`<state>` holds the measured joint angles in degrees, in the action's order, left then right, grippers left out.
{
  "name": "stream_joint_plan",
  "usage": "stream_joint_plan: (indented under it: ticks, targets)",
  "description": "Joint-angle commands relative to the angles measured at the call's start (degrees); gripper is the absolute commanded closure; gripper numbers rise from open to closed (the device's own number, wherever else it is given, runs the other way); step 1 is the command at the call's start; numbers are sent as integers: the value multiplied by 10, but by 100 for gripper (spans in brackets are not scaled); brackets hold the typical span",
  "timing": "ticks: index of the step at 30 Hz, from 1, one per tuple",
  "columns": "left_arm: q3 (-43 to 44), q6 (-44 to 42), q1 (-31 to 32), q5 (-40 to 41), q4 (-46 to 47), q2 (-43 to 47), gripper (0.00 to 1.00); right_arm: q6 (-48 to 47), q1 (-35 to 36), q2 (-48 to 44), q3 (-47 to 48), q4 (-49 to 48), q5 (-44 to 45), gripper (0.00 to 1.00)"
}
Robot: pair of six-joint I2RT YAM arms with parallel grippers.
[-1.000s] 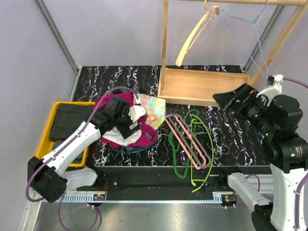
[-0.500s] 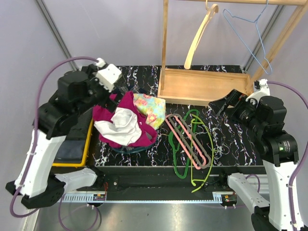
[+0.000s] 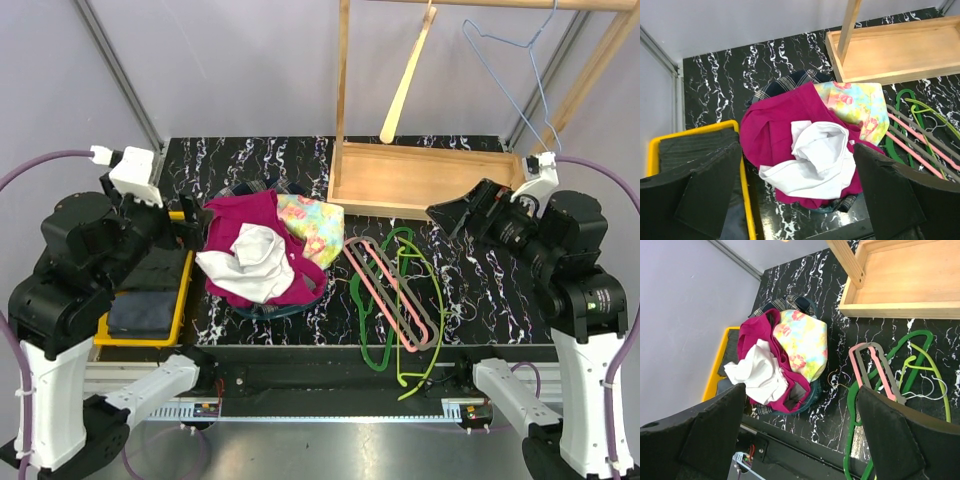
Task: Remove the skirt from the hanger
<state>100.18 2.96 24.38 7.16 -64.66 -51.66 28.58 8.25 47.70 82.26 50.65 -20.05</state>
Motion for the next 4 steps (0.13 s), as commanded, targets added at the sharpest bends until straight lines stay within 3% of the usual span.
stream_joint_plan:
  ticks: [1, 4]
  targets:
    - [-9, 35, -5, -12, 16, -9, 1, -12, 3, 5, 10, -22, -24, 1]
    - [-16, 37, -5, -7, 23, -5, 1, -11, 3, 0, 1, -26, -25, 0]
